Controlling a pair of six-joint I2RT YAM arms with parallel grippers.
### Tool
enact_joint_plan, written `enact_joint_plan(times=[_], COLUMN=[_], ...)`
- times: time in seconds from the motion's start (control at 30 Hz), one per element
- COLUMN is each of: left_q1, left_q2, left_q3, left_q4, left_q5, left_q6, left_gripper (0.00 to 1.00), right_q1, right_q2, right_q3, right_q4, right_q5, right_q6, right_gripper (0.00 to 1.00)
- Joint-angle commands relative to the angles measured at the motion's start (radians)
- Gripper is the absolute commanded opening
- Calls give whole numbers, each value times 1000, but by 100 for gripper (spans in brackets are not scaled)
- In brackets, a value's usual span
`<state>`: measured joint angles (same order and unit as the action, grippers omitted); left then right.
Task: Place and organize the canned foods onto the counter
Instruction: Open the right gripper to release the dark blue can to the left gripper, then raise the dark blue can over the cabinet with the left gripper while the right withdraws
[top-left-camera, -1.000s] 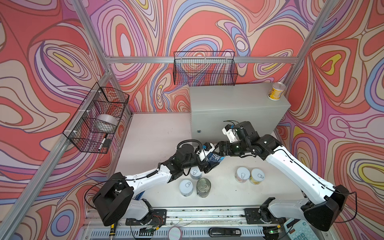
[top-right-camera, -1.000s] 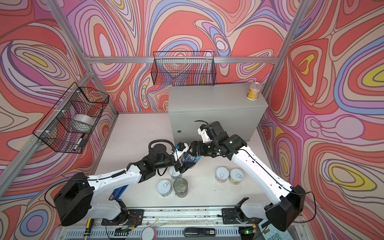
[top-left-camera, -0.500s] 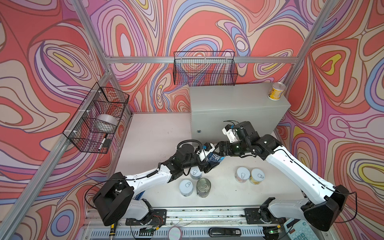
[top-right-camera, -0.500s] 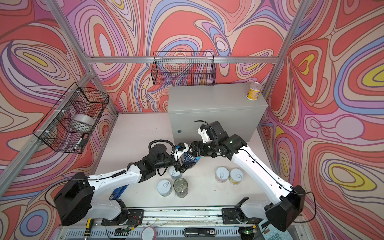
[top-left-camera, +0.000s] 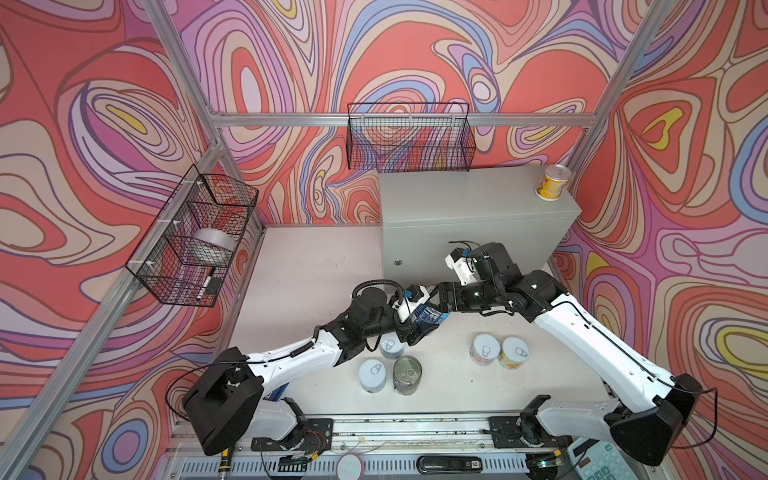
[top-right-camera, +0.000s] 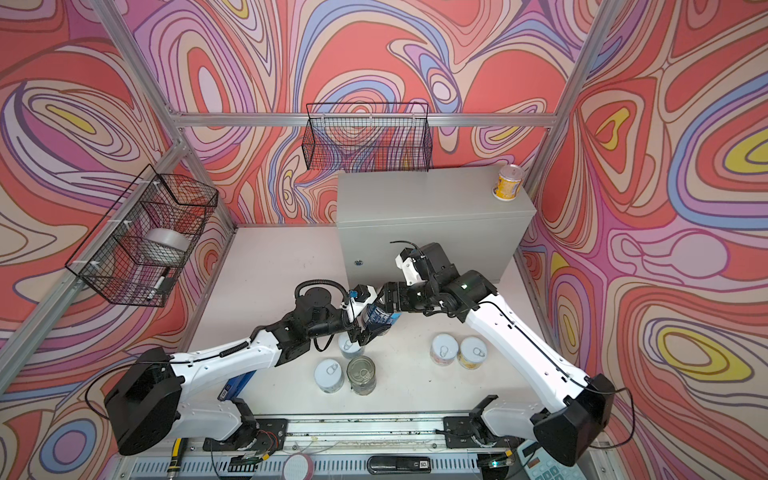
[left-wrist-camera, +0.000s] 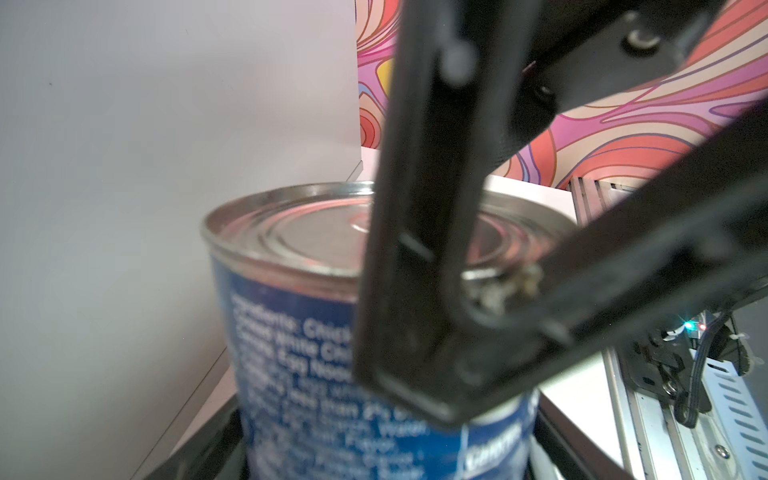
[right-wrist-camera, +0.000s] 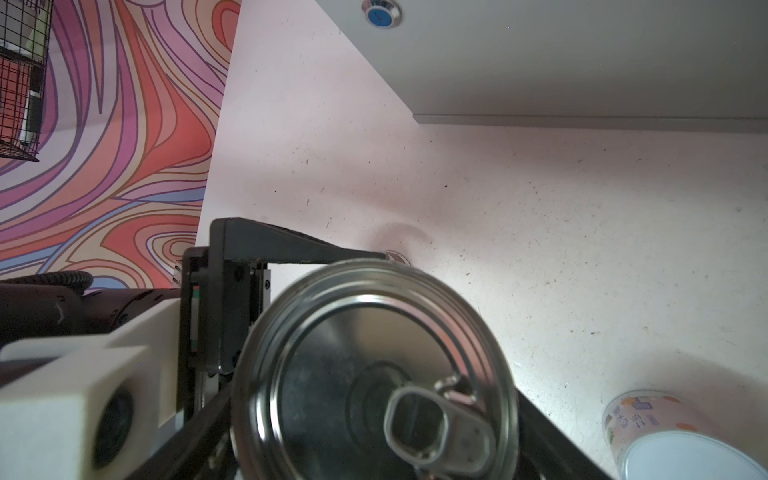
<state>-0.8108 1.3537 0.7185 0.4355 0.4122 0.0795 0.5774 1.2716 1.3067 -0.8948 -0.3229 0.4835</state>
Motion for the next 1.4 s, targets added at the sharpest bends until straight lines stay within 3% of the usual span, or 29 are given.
enact_joint_plan(times=[0.0, 0.17, 0.3, 0.47, 0.67, 0.93, 1.37], left_q1=[-5, -5, -5, -5, -5, -5, -5], left_q2=[-35, -28, -21, -29, -44, -57, -114], left_q3=[30, 33, 29, 28, 25, 16, 3], left_q4=[-6, -2, 19, 11, -6, -9, -23], left_q5=[25, 17, 11, -3, -22, -27, -54], left_q6=[21, 21, 3, -2, 1, -2, -16], left_gripper=[43, 39, 39, 39, 39, 39, 38], right_q1=[-1, -1, -1, -1, -1, -1, -1], right_q2=[-39, -37, -42, -57, -49, -46, -80], right_q3=[22, 22, 30, 39, 48, 60, 20], right_q4=[122, 126, 117, 72, 52, 37, -1], right_q5=[14, 11, 33, 146, 161, 170, 313], right_q6=[-29, -32, -37, -71, -89, -103, -115], right_gripper=[34, 50, 69, 80, 92, 94, 94])
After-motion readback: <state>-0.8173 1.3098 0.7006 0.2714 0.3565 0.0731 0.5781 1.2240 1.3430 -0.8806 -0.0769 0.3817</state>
